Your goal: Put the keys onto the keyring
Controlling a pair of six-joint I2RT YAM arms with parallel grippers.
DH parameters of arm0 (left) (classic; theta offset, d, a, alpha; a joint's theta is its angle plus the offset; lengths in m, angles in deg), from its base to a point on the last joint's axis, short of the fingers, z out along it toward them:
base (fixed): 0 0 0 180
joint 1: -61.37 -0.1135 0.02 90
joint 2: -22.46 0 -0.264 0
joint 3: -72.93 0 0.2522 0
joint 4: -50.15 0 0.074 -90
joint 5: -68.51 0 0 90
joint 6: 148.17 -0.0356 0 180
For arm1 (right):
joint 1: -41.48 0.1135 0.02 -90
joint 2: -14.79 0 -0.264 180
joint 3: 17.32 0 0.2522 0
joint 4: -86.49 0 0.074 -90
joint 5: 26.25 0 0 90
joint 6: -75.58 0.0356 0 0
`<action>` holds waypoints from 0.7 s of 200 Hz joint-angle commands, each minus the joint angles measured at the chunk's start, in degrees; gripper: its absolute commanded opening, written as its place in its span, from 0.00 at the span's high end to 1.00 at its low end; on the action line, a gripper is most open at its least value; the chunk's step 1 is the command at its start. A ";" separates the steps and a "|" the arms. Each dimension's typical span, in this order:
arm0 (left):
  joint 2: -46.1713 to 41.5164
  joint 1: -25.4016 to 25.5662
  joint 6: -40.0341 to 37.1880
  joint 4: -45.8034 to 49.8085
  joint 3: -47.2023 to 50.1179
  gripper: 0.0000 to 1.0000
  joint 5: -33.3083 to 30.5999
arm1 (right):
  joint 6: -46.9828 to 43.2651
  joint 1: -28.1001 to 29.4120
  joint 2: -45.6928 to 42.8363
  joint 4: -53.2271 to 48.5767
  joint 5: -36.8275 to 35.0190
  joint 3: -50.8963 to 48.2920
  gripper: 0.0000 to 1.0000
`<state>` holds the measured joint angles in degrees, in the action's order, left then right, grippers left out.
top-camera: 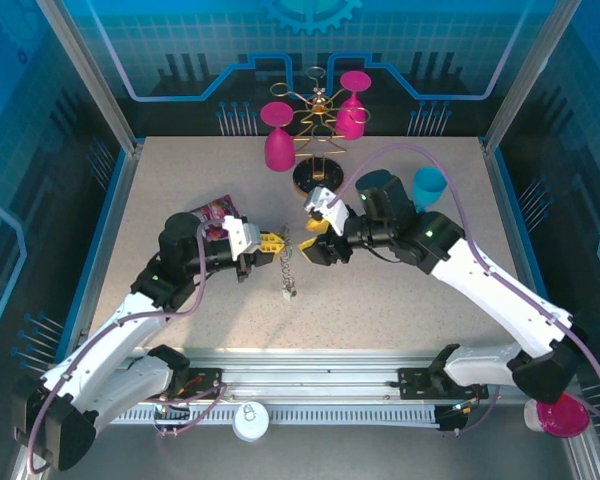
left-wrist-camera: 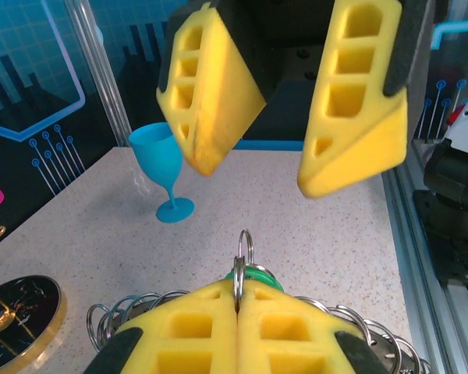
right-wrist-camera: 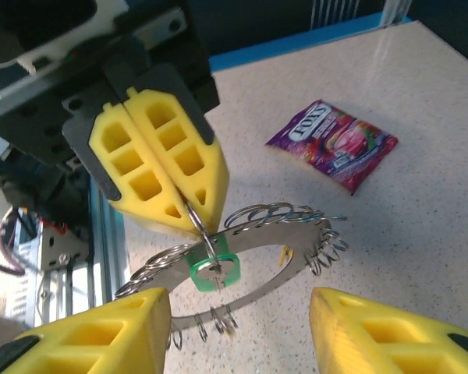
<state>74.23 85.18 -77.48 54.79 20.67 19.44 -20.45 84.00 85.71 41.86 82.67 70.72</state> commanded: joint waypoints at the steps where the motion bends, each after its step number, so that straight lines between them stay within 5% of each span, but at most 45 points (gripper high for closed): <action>1: -1.32 0.30 4.67 -10.31 1.75 1.00 1.06 | 10.59 -0.77 -3.46 10.21 -1.70 -4.97 0.50; 140: -0.28 0.35 8.02 -14.01 1.96 1.00 5.81 | 10.83 -0.83 -0.74 15.23 11.10 -4.78 0.60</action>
<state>74.17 85.23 -70.25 44.71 23.03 22.59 -7.38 83.65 84.90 54.89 89.73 63.53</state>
